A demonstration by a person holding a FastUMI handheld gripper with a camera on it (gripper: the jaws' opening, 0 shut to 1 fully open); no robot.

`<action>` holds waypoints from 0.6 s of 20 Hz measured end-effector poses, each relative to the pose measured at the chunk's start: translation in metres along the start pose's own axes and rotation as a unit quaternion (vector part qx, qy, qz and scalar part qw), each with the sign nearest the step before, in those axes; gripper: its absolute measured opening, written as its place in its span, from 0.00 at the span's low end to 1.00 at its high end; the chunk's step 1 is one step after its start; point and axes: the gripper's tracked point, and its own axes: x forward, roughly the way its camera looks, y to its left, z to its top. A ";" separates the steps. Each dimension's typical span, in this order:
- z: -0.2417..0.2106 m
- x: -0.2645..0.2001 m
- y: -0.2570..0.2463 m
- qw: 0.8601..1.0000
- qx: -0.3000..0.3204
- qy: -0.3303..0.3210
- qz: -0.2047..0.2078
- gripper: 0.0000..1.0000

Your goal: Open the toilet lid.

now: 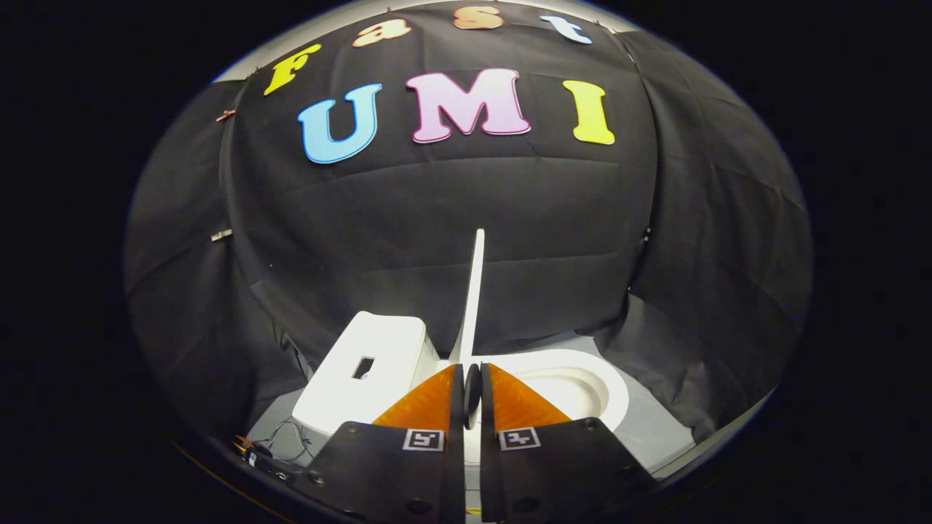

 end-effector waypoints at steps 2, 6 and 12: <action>-0.002 0.003 0.015 1.000 -0.014 -0.002 -0.007 0.13; -0.006 0.009 0.041 0.998 -0.052 -0.007 -0.017 0.13; -0.013 0.008 0.083 0.997 -0.080 -0.018 -0.011 0.13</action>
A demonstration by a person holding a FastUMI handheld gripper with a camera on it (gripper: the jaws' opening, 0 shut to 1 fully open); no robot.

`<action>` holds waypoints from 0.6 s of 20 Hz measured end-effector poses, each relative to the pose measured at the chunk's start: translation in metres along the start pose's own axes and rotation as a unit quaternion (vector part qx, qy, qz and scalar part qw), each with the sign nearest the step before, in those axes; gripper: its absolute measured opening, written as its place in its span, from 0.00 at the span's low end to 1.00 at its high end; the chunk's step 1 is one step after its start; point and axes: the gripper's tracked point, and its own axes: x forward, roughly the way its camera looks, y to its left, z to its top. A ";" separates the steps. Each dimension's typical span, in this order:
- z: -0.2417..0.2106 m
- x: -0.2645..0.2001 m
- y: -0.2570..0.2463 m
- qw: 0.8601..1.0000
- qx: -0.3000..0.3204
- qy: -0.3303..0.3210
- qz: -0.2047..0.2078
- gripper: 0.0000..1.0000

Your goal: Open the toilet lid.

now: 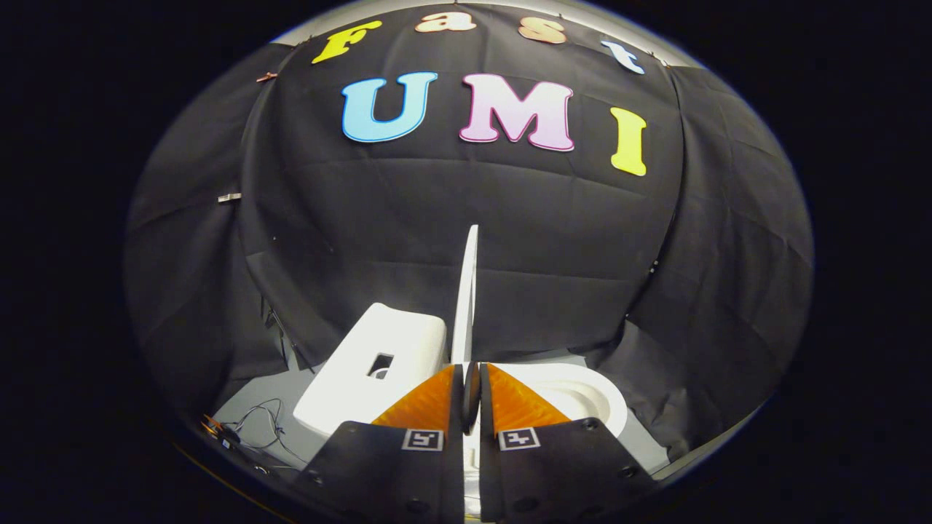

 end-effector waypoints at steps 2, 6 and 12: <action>0.000 -0.001 0.014 1.000 -0.010 -0.001 0.005 0.13; -0.002 -0.001 0.041 0.999 -0.032 -0.001 0.017 0.14; -0.008 0.001 0.072 0.998 -0.059 0.004 0.027 0.13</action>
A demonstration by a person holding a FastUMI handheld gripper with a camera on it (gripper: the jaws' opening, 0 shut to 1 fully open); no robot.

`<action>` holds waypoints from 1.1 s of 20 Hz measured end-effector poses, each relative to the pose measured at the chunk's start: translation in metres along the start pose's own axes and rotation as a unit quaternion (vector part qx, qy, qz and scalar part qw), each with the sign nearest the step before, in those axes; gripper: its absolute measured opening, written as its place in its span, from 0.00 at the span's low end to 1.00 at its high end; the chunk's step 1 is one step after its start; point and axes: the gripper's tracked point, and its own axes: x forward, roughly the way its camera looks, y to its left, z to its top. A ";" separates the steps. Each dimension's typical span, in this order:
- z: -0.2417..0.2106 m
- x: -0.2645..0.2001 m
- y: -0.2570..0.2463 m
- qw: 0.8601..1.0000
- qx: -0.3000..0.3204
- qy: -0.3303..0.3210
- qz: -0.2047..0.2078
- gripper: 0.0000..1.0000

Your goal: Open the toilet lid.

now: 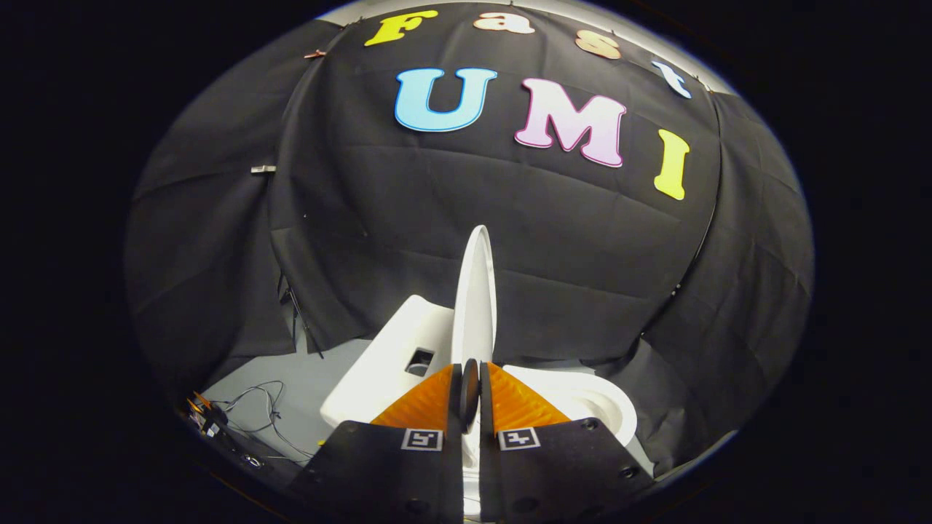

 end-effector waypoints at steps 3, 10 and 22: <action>0.000 0.000 0.002 1.000 -0.008 0.007 -0.010 0.13; 0.003 -0.024 -0.001 1.000 0.001 -0.006 -0.002 0.28; 0.039 -0.067 -0.045 0.997 0.050 -0.056 -0.005 0.99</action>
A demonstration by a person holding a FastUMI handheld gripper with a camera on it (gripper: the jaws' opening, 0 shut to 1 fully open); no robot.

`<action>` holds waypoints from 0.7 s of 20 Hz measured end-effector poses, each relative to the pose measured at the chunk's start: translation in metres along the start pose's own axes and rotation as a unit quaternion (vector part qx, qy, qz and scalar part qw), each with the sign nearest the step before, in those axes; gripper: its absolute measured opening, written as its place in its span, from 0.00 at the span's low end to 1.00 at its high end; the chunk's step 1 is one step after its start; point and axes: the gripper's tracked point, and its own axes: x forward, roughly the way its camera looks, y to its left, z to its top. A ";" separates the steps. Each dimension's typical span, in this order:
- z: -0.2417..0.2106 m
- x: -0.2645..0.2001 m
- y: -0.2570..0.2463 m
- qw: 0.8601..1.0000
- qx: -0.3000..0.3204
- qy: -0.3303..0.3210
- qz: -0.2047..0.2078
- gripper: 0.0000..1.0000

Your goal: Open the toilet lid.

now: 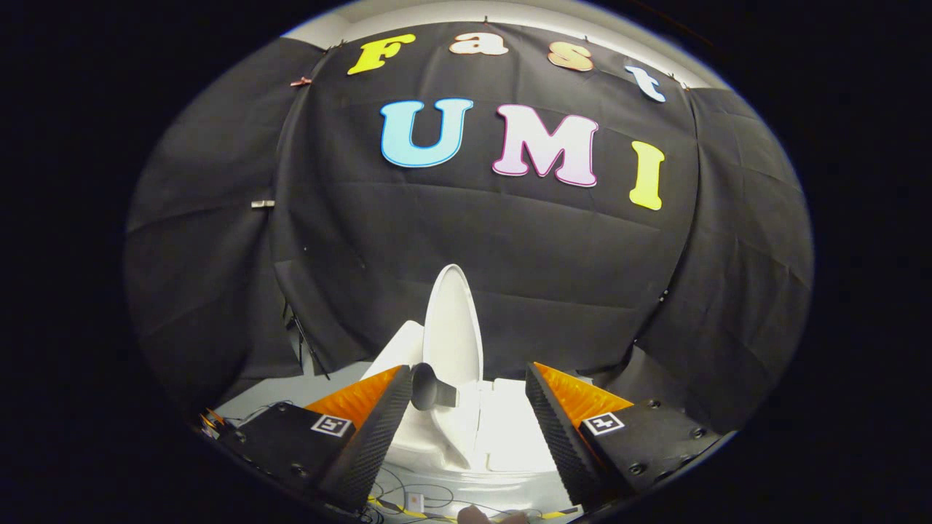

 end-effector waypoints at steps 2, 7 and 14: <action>0.013 -0.008 -0.014 1.000 0.009 -0.014 -0.004 0.99; 0.037 -0.027 -0.049 0.998 0.033 -0.042 -0.015 0.99; 0.077 -0.064 -0.097 0.994 0.064 -0.087 -0.022 0.99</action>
